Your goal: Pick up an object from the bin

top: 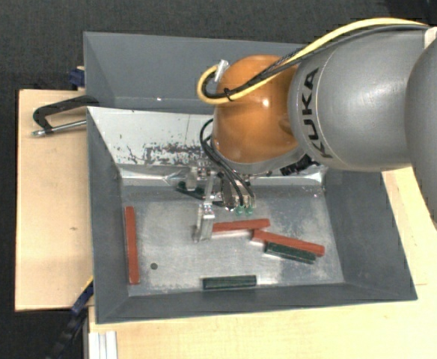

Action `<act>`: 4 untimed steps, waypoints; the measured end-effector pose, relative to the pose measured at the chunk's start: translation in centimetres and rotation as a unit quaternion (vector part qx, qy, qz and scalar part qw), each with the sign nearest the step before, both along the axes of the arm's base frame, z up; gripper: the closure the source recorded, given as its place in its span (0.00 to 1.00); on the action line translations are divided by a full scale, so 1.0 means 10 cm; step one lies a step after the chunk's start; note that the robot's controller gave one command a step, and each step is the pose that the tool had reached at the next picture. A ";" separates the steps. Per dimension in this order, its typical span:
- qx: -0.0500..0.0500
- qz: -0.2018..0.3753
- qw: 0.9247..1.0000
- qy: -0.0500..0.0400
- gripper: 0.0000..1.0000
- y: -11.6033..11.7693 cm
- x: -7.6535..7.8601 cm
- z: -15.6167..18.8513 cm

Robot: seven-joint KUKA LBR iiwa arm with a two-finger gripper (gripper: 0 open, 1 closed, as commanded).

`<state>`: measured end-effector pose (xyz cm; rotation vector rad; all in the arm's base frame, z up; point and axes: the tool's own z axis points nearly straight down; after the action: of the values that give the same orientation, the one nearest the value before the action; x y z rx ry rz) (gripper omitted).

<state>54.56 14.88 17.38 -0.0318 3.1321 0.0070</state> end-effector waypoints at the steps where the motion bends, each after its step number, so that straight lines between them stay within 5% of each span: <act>1: -0.002 -0.004 1.000 0.002 0.00 -0.06 -0.05 -0.62; 2: -0.001 0.059 0.998 0.009 0.00 -0.41 0.12 -0.50; 3: -0.003 0.101 0.995 -0.002 0.00 -0.57 -0.14 -0.28; 4: -0.001 0.014 1.000 -0.003 1.00 -0.94 0.38 -0.94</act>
Offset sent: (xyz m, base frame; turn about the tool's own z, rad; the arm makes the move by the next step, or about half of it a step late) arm 0.0387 -0.0894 0.0067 -0.2327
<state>58.37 5.52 7.97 -0.0751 3.1264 0.0043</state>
